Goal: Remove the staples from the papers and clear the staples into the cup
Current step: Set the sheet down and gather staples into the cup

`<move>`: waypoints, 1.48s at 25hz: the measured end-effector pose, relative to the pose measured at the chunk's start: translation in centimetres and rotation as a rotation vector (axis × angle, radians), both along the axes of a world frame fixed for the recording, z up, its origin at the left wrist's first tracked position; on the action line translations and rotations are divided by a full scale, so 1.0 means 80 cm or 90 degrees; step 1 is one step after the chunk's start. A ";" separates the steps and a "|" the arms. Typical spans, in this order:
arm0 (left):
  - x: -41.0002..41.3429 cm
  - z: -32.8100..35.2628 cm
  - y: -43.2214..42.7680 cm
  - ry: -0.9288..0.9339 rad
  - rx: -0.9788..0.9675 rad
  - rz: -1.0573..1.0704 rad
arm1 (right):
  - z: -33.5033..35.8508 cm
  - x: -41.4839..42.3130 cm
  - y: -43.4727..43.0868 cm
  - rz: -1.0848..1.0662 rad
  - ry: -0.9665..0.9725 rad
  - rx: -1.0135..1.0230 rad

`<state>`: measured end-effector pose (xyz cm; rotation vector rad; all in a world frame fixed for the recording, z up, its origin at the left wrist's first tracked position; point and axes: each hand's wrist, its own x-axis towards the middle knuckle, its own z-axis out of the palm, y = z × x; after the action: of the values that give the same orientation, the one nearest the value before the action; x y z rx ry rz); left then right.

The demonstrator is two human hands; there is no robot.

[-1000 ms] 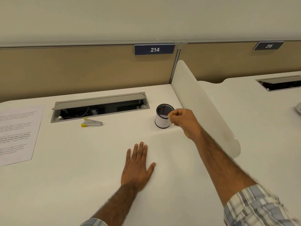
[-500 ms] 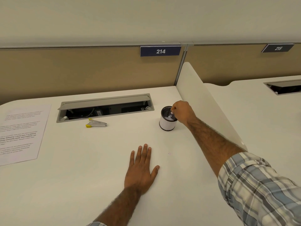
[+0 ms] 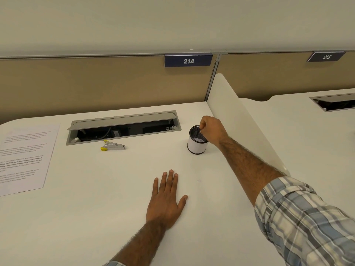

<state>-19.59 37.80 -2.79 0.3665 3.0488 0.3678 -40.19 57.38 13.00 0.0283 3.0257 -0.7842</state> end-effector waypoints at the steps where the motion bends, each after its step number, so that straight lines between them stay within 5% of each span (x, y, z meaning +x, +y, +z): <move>1: 0.000 0.000 0.000 -0.005 -0.002 0.001 | -0.002 0.001 0.002 -0.003 -0.007 -0.026; 12: 0.002 0.001 0.001 -0.011 -0.003 -0.005 | -0.017 0.081 0.001 -0.075 0.069 -0.361; 14: 0.001 0.001 0.000 -0.014 -0.005 -0.007 | -0.059 0.134 0.004 -0.036 0.072 -0.301; 18: 0.001 -0.001 0.001 -0.014 -0.008 -0.001 | -0.135 0.233 0.016 0.071 -0.055 0.120; 20: 0.001 -0.004 0.001 -0.021 -0.015 -0.004 | -0.156 0.263 0.018 0.085 -0.074 0.228; 31: -0.001 -0.004 0.001 -0.017 -0.011 0.003 | -0.167 0.263 0.006 0.090 -0.083 0.307; 37: 0.001 0.002 0.001 -0.024 -0.016 0.002 | -0.154 0.256 0.009 0.095 -0.100 0.159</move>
<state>-19.52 37.91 -2.60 0.3493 3.0153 0.3315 -19.72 58.12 0.65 -0.1253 2.9125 -0.3706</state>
